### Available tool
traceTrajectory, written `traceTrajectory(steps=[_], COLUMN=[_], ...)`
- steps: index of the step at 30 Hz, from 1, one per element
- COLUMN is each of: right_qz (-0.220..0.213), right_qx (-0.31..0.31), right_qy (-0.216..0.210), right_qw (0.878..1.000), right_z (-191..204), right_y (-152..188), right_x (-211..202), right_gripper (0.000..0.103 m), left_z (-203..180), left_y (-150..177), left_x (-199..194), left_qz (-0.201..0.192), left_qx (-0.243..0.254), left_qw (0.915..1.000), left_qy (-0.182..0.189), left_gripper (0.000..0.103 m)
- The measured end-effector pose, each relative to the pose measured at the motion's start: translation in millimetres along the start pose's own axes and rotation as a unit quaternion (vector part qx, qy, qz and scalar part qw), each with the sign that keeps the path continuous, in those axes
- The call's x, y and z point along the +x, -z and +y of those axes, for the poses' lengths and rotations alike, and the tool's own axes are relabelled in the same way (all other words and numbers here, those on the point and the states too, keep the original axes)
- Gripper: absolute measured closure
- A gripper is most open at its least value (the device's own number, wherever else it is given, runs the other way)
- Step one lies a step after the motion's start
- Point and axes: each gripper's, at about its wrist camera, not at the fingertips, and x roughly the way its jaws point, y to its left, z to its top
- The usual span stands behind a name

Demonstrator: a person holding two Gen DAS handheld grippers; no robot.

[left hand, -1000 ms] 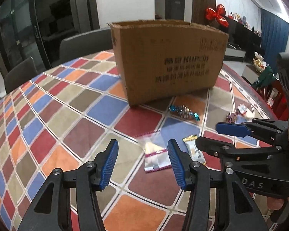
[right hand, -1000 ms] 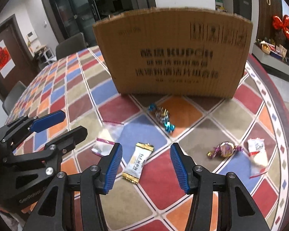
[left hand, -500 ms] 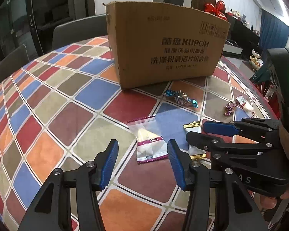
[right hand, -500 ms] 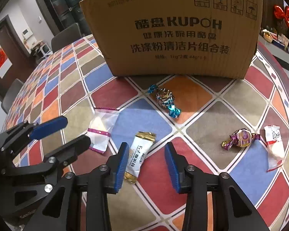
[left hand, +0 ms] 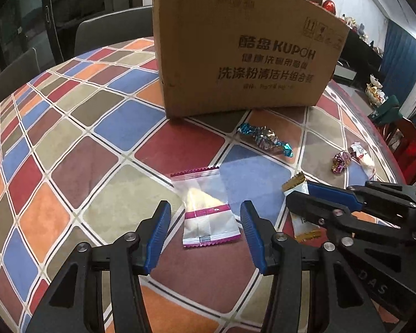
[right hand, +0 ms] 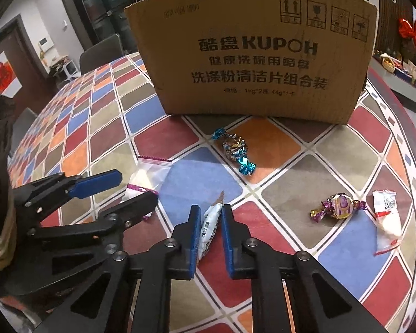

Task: Organize snacks
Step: 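Grasp the clear pink-striped packet with the left tool while the right tool grasps a small white packet, then carry both held packets over the box and open both tools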

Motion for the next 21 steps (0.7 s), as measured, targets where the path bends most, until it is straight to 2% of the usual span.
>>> traceTrajectory(steps=[2, 3, 5, 8, 12, 21], right_qz=[-0.001, -0.003, -0.004, -0.006, -0.016, -0.063], right_qx=[0.005, 0.005, 0.006, 0.007, 0.003, 0.003], right_qy=[-0.004, -0.006, -0.007, -0.009, -0.007, -0.008], right_qw=[1.0, 1.0, 1.0, 1.0, 1.0, 0.998], right_z=[-2, -3, -4, -5, -5, -10], right_y=[0, 0, 1, 2, 1, -11], right_x=[1, 1, 0, -3, -10, -45], right_gripper=[0.088, 0.088, 0.088, 0.09, 0.09, 0.09], left_z=[-1, -1, -2, -3, -4, -14], left_y=[0, 1, 1, 2, -1, -23], left_x=[2, 4, 4, 3, -6, -56], left_qz=[0.001, 0.002, -0.002, -0.004, -0.015, -0.085], left_qx=[-0.001, -0.001, 0.003, 0.002, -0.003, -0.002], left_qw=[1.0, 1.0, 0.9999, 1.0, 0.9999, 0.9964], left_qy=[-0.005, -0.007, -0.016, -0.007, -0.001, 0.001], left_gripper=[0.055, 0.06, 0.065, 0.069, 0.07, 0.07])
